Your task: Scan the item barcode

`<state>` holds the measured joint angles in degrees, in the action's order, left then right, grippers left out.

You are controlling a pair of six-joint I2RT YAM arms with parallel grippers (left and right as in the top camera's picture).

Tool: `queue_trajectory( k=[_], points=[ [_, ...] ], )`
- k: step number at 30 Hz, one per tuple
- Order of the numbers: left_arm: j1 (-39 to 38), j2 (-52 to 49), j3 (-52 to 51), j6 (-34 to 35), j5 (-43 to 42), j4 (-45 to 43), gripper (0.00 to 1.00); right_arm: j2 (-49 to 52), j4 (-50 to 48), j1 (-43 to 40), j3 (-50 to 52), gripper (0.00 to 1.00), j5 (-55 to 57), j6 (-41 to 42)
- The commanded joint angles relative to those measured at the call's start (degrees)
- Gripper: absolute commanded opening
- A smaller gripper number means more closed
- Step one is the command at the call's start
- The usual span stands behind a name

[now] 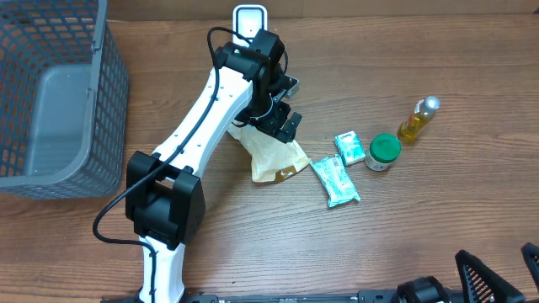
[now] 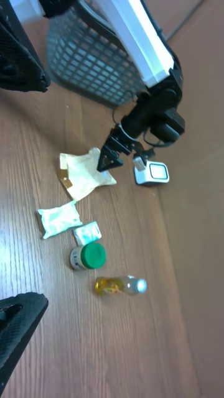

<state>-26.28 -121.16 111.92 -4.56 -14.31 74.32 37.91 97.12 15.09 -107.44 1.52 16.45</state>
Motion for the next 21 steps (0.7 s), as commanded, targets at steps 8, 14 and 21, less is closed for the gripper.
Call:
queue_trajectory(
  k=[8, 14, 21],
  points=[
    [-0.3, 1.8, 0.7, 0.3, 0.1, 0.0, 1.00, -0.7, -0.1, -4.3, 0.3, 1.00, 0.3, -0.4],
    [-0.3, 1.8, 0.7, 0.3, 0.1, 0.0, 1.00, -3.2, -0.1, -4.3, 4.3, 1.00, 0.3, -0.4],
    [-0.3, 1.8, 0.7, 0.3, 0.1, 0.0, 1.00, -9.5, -2.8, -4.3, 16.4, 1.00, 0.4, -0.4]
  ],
)
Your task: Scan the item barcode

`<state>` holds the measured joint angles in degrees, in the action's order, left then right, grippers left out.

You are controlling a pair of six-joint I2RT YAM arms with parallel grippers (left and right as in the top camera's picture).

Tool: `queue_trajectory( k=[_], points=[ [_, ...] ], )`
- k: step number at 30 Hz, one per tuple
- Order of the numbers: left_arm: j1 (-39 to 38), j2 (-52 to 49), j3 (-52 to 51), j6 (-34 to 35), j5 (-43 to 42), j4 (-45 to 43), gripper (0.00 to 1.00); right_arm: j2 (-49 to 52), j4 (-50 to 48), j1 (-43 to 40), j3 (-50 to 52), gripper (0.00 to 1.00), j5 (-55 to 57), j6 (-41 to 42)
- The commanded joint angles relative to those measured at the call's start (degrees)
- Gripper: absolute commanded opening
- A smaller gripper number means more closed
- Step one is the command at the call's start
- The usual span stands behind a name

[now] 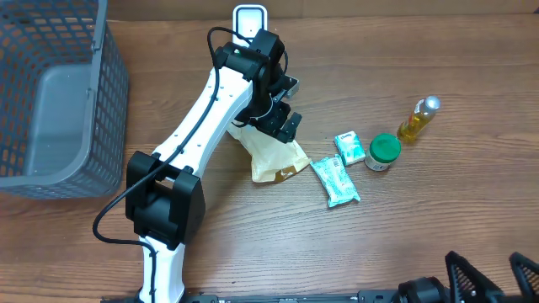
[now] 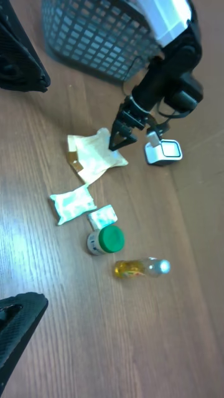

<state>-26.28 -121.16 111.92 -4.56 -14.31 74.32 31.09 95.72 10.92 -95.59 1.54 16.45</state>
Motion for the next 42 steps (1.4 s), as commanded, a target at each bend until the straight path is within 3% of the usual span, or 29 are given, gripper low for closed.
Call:
queue_trajectory(
  k=[1, 11, 16, 29, 35, 38, 42],
  points=[
    [-0.3, 1.8, 0.7, 0.3, 0.1, 0.0, 1.00, -3.9, -2.6, -0.2, 6.7, 1.00, 0.4, -0.5],
    [-0.3, 1.8, 0.7, 0.3, 0.1, 0.0, 1.00, -20.3, -20.8, -1.0, 31.8, 1.00, 0.3, -0.4],
    [-0.3, 1.8, 0.7, 0.3, 0.1, 0.0, 1.00, -26.1, -34.6, -1.0, 41.9, 1.00, 0.3, -0.4],
    [-0.3, 1.8, 0.7, 0.3, 0.1, 0.0, 1.00, -30.9, -87.3, -1.0, 69.5, 1.00, -0.9, -0.5],
    [-0.3, 1.8, 0.7, 0.3, 0.1, 0.0, 1.00, -30.9, -114.0, -1.0, 82.9, 1.00, -7.0, -12.2],
    [-0.3, 1.8, 0.7, 0.3, 0.1, 0.0, 1.00, -30.9, -119.5, -1.2, 88.6, 1.00, -7.4, -13.7],
    [-0.3, 1.8, 0.7, 0.3, 0.1, 0.0, 1.00, -30.9, -119.4, -1.4, 93.6, 1.00, -7.2, -13.7]
  ],
)
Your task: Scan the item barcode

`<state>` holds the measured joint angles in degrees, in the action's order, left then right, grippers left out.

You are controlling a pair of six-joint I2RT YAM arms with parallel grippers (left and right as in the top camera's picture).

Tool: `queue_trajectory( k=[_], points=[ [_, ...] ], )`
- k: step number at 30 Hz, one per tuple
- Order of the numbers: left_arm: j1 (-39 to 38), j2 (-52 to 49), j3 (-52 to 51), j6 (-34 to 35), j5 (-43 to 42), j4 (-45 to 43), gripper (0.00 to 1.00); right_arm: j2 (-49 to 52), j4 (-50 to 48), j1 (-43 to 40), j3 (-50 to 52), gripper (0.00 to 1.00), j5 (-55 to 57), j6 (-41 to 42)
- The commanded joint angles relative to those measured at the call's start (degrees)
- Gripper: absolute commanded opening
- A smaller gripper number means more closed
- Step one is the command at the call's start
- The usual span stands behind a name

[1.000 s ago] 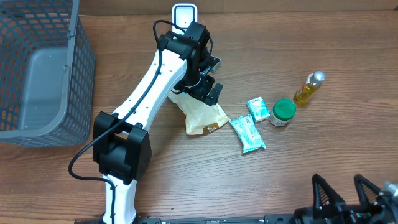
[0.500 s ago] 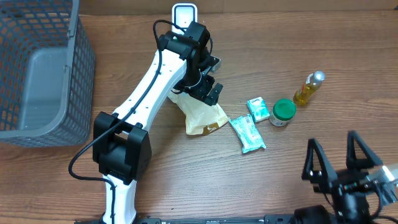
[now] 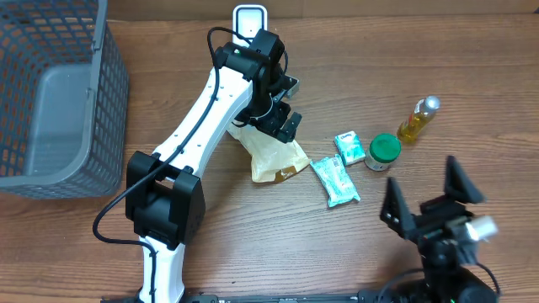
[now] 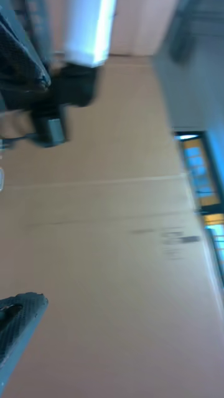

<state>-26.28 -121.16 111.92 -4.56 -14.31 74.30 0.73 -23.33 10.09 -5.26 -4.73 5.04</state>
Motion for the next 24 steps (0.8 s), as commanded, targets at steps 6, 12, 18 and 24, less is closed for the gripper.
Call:
queue_trajectory(
  k=[6, 12, 18, 24],
  points=[
    [-0.3, 1.8, 0.7, 0.3, 0.1, 0.0, 1.00, -0.5, 6.5, -1.4, 4.8, 1.00, -0.5, -2.1],
    [-0.3, 1.8, 0.7, 0.3, 0.1, 0.0, 1.00, -0.5, 20.6, -2.4, 4.8, 1.00, -0.2, -2.1],
    [-0.3, 1.8, 0.7, 0.3, 0.2, 0.0, 1.00, -0.6, 28.0, -2.4, 4.8, 1.00, 2.3, -2.1],
    [-0.3, 1.8, 0.7, 0.3, 0.1, 0.0, 1.00, -0.6, 28.0, -2.4, 4.8, 1.00, 2.3, -2.1]
  ],
)
